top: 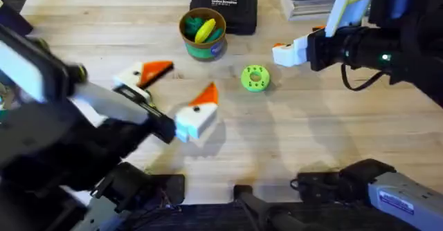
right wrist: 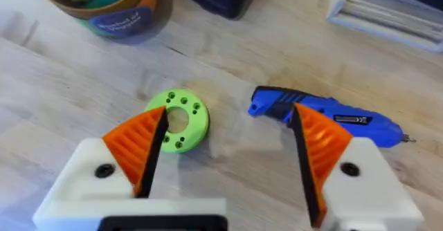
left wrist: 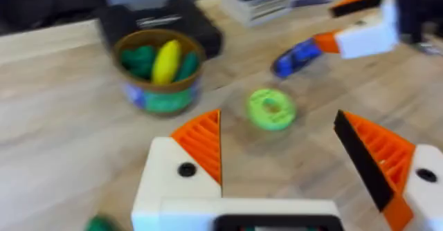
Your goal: Pick up the gripper from the table and insert it into the empty holder that is missing its gripper. Then pick up a screw, insert it into the mounting hole, and use the screwdriver to tighten it. Finally, clean up the table by picking up the vegetable and placing it into the bucket.
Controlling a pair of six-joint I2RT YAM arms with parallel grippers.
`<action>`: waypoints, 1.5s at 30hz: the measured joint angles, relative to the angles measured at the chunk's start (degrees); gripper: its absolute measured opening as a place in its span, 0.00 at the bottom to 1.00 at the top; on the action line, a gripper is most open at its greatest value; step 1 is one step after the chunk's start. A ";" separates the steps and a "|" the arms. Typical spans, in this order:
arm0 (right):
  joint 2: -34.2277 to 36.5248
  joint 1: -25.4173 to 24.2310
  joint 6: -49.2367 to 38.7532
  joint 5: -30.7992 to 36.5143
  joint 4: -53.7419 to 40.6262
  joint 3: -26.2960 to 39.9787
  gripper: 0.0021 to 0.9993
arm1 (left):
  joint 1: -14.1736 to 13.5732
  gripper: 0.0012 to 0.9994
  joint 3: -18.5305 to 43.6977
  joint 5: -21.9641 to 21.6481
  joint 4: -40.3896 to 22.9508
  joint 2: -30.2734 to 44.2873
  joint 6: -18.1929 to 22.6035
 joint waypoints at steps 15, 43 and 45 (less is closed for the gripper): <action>-0.01 0.00 0.67 -1.27 0.00 0.00 0.99 | 12.55 0.99 38.16 -13.72 -35.12 45.81 -18.15; 0.00 0.00 1.11 -1.25 0.00 0.00 0.99 | 29.31 0.61 22.82 -9.05 -30.25 66.05 -35.40; -0.01 0.00 1.11 -1.25 0.00 0.00 0.99 | 29.66 0.60 22.71 -8.89 -29.62 66.05 -35.57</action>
